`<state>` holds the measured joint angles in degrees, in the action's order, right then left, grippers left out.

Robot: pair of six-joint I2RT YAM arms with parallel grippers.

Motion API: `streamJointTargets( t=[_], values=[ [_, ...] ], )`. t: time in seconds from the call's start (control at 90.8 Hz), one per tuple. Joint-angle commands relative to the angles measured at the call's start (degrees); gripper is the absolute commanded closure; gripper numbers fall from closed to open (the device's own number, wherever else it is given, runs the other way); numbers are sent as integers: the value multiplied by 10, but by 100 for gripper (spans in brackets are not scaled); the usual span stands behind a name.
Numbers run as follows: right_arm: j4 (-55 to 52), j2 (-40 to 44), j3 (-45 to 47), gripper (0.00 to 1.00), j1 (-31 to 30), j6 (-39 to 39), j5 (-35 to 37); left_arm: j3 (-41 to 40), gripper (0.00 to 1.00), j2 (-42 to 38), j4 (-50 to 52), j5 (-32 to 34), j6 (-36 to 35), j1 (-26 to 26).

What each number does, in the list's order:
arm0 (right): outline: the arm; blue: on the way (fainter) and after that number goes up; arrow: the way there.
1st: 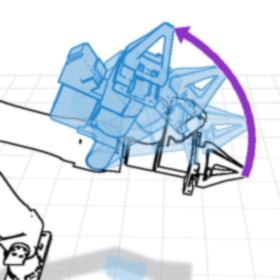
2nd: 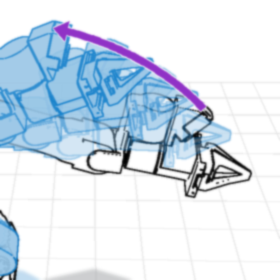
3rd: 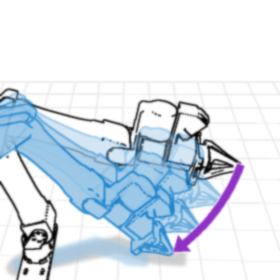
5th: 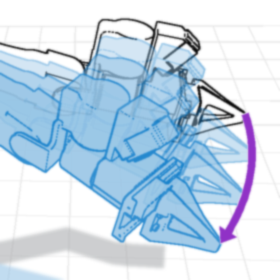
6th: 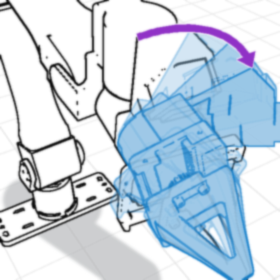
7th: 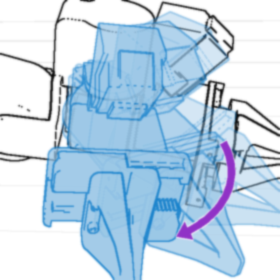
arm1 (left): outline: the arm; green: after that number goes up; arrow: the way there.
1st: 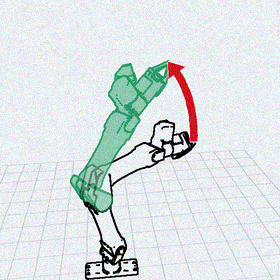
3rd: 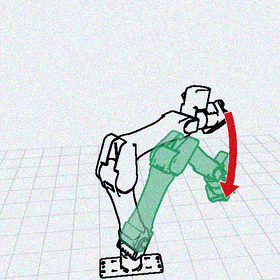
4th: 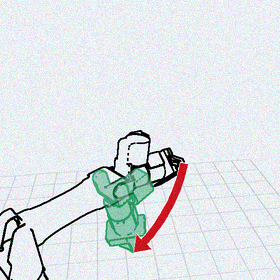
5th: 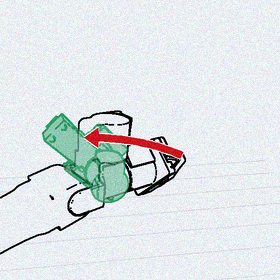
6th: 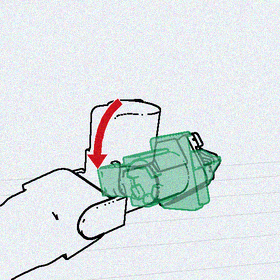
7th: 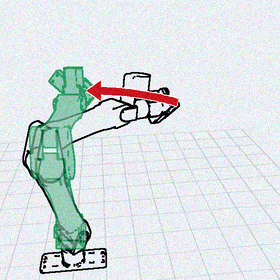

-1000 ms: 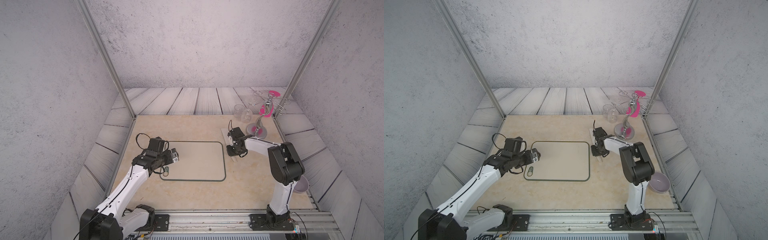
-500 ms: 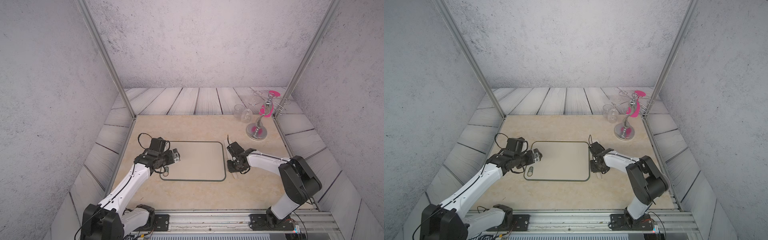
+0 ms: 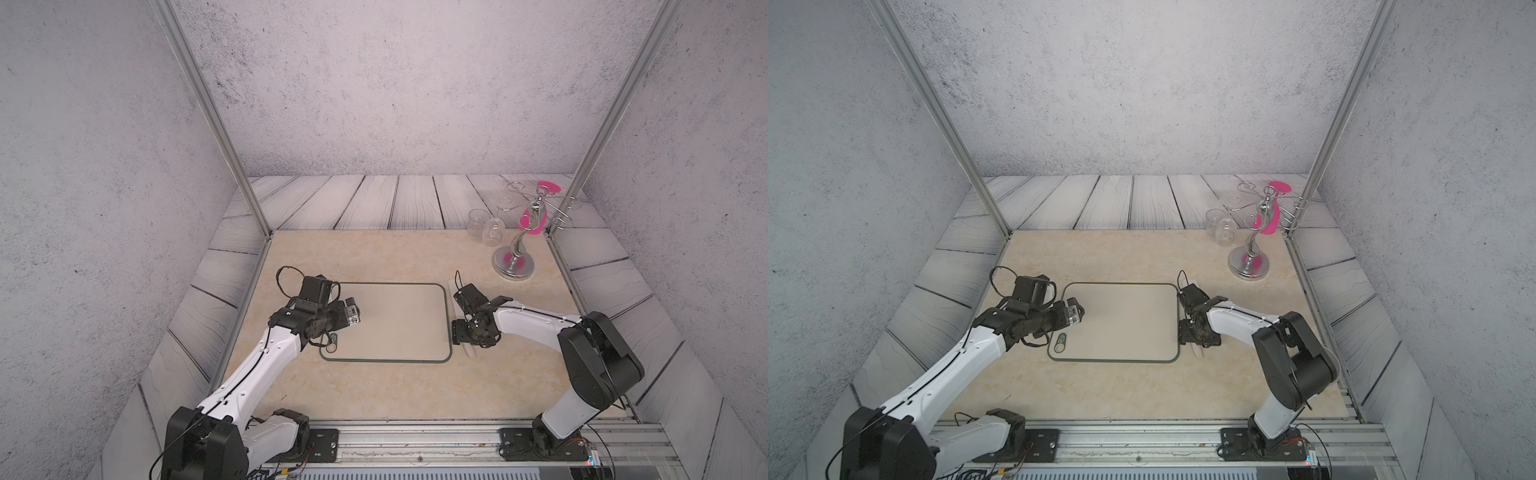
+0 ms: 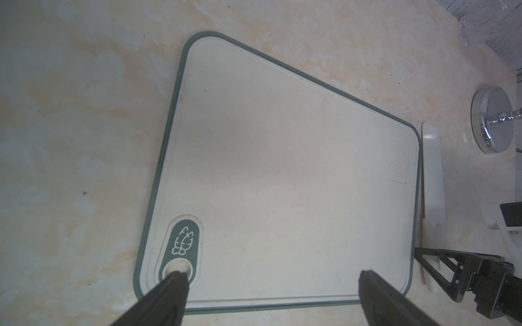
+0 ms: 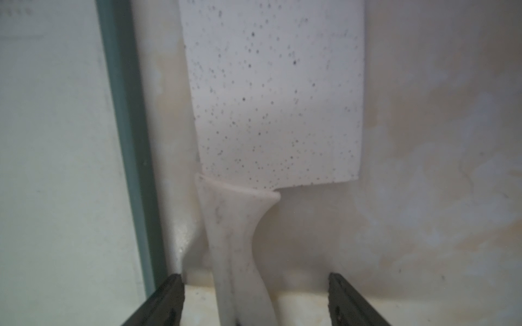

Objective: Align the knife with the edge of the cutting board
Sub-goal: Move the knife to the center of the board, then pick up the knife at the center of the board.

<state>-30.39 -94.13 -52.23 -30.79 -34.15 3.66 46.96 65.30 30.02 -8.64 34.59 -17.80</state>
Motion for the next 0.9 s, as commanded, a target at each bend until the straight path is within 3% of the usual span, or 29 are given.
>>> streamJointTargets(
  t=[0.0,0.198,0.55,0.671,0.892],
  values=[
    [-15,-16,-25,25,1,-8,17,-3,0,2,10,6,3,-3],
    [-50,-58,-67,45,1,1,34,-3,0,3,11,5,6,-3],
    [-40,-73,-57,66,-9,-21,26,-6,0,1,11,6,7,-4],
    [-41,-75,-55,84,-10,-24,29,-5,0,2,12,5,8,-4],
    [-50,-53,-57,91,-10,-28,55,-5,0,2,14,5,8,-5]
  ],
)
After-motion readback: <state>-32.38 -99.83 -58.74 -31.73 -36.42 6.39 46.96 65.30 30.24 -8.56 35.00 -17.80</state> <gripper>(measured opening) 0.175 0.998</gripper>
